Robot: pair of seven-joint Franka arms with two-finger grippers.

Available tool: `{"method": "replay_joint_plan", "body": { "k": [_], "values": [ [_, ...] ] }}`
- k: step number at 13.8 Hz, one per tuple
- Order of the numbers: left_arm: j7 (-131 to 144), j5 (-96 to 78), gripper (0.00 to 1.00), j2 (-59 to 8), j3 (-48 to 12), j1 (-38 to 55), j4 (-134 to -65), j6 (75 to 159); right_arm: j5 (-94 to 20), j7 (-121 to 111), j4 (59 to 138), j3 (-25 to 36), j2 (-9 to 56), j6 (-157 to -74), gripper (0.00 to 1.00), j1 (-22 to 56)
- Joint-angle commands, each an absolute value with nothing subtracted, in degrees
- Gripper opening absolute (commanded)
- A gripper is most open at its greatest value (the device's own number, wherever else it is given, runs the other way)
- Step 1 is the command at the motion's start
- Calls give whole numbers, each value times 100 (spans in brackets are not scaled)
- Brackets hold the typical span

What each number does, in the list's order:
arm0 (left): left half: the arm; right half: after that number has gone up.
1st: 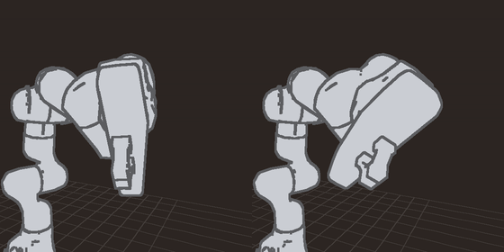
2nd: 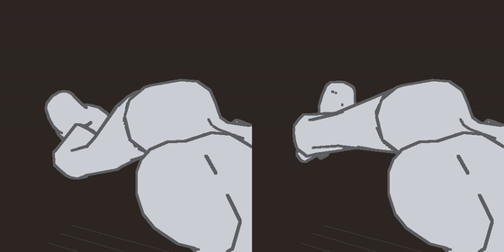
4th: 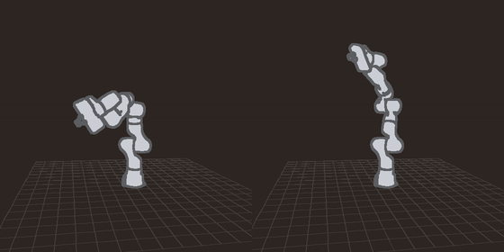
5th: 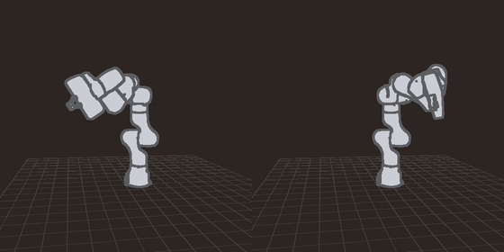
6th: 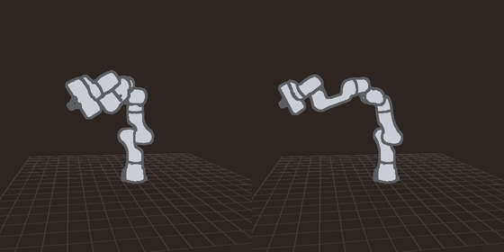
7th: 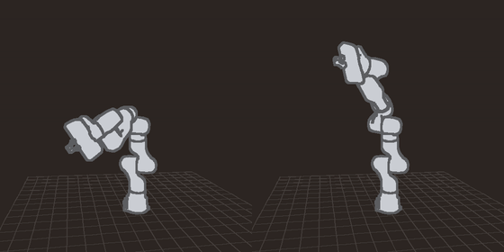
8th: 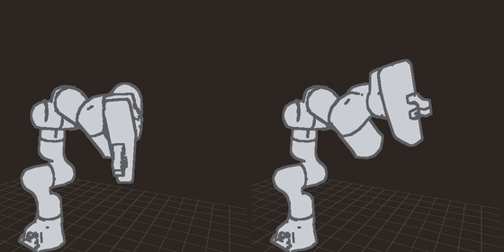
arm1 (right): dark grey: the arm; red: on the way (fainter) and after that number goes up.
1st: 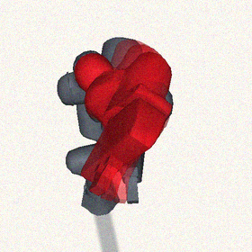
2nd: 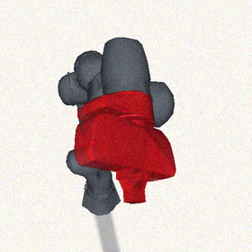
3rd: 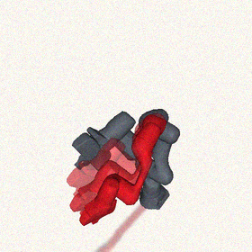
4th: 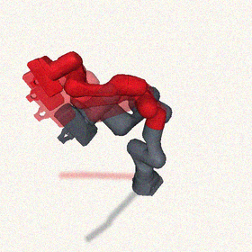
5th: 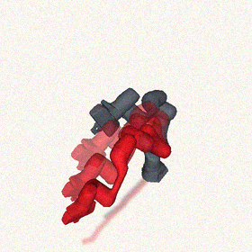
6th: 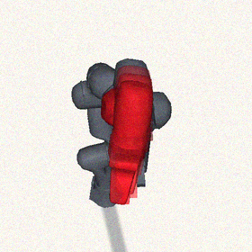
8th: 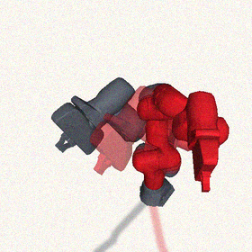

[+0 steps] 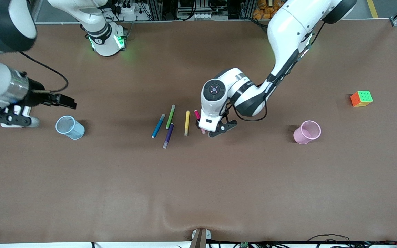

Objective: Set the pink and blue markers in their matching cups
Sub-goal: 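Grasp the pink marker with the left gripper while the right gripper approaches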

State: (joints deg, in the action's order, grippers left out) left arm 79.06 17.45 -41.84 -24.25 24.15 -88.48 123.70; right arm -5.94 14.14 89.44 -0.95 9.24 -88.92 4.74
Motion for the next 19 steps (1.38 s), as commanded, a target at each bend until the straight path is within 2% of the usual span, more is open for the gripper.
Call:
{"method": "replay_joint_plan", "body": {
  "k": [1,6,10,13,17,19],
  "values": [
    [8024,1951,100,-4464,-2329,2566,-8657,12637,-650,1608,8877,-62,1229,-9009,100,667],
    [8200,1942,100,-4675,-2136,2769,-8596,13042,-650,2127,9017,-62,1336,-9000,100,861],
    [8200,1942,100,-5044,-2022,2908,-8157,13043,-650,2171,9096,-62,1345,-9096,100,993],
    [8218,1916,100,-5097,-1592,3321,-8156,13174,-668,2838,9281,-62,1354,-9456,100,1247],
    [8279,1907,100,-5124,-1529,3401,-8156,13210,-668,3015,9553,-62,1450,-9939,100,1502],
    [8297,1907,80,-5124,-1529,3401,-8156,13210,-668,3215,9755,-62,1459,-10255,100,1608]
  ]
}}
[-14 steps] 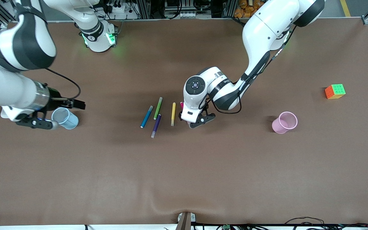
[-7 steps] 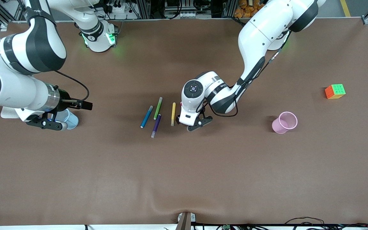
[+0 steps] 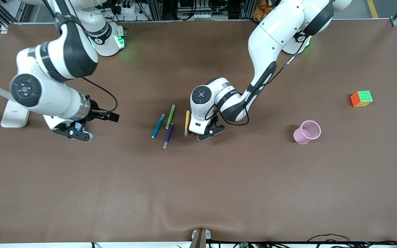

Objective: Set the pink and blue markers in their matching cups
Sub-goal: 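Grasp the pink marker with the left gripper while the right gripper approaches, then grasp the blue marker with the right gripper while the left gripper lifts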

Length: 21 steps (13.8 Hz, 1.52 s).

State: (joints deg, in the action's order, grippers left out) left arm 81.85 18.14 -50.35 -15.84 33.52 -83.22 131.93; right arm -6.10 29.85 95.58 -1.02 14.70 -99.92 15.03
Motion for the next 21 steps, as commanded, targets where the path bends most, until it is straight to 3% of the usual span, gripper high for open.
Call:
{"method": "replay_joint_plan", "body": {
  "k": [1,4,12,16,21],
  "values": [
    [8288,1907,67,-5124,-1529,3401,-8156,13210,-668,3373,9817,-62,1468,-10326,100,1704],
    [8271,1916,44,-5124,-1529,3393,-8156,13210,-668,3595,9826,-62,1625,-10414,100,1880],
    [8235,1907,13,-5071,-1529,3331,-8174,13210,-668,4481,10019,-62,2144,-11275,100,2364],
    [8209,1925,9,-4922,-1529,3130,-8191,13166,-668,4500,10353,-62,2477,-12197,100,2417],
    [8113,1925,6,-4562,-1600,2795,-8235,12729,-650,4500,10354,-53,2926,-12576,100,2540]
  ]
}}
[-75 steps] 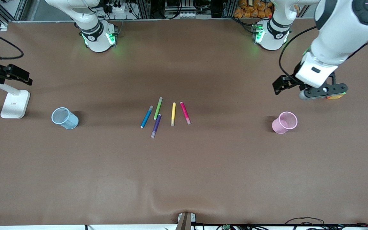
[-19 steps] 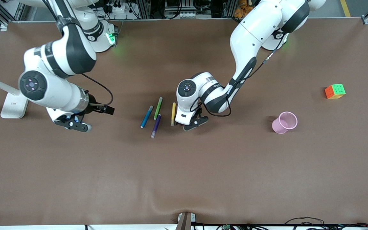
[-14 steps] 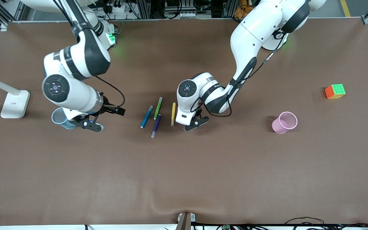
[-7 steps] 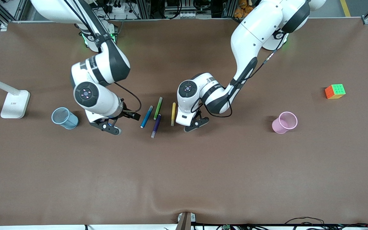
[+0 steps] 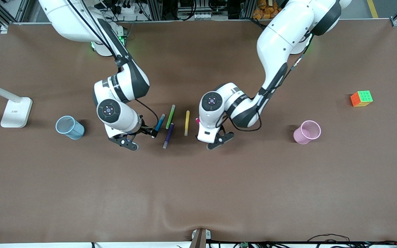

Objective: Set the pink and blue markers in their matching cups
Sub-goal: 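Grasp the blue marker with the right gripper while the left gripper lifts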

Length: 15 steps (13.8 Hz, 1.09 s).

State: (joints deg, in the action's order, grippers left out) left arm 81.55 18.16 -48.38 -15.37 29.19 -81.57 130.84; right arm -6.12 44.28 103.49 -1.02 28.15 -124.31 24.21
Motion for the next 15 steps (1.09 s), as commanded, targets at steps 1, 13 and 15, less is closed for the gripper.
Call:
{"method": "replay_joint_plan", "body": {
  "k": [1,13,15],
  "values": [
    [8095,1916,6,-4466,-1608,2769,-8244,12561,-650,4500,10354,-53,3014,-12682,100,2557],
    [7664,2004,1,-3129,-1530,1952,-8842,10926,-598,4491,10354,-44,3559,-13279,48,2610],
    [7664,2231,1,-3120,-1529,1846,-8833,10689,-589,4491,10354,-44,3638,-13403,46,2628]
  ]
}}
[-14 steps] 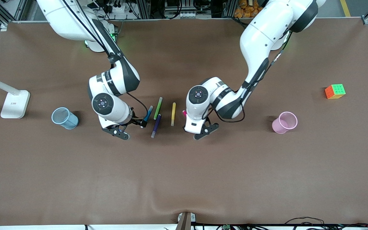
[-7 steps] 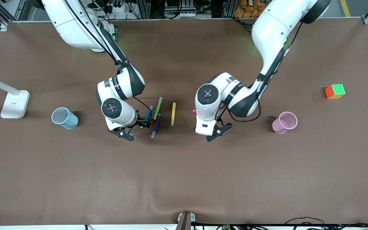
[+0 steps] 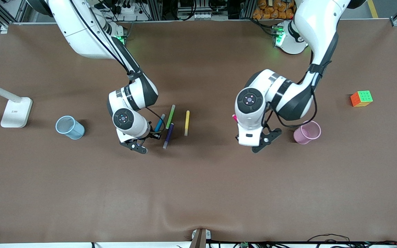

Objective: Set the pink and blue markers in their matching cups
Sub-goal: 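Grasp the blue marker with the right gripper while the left gripper lifts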

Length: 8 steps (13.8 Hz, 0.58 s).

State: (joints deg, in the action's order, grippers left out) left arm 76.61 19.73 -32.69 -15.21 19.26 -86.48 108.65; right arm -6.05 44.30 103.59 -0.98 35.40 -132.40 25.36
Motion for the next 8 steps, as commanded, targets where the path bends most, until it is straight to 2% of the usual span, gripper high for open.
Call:
{"method": "replay_joint_plan", "body": {
  "k": [1,8],
  "values": [
    [7681,2363,1,-3129,-1529,1828,-8833,10540,-589,4500,10354,-53,3639,-13403,40,2619],
    [7620,2864,1,-2927,-1529,1618,-8842,9617,-598,4500,10354,-44,3682,-13421,32,2646]
  ]
}}
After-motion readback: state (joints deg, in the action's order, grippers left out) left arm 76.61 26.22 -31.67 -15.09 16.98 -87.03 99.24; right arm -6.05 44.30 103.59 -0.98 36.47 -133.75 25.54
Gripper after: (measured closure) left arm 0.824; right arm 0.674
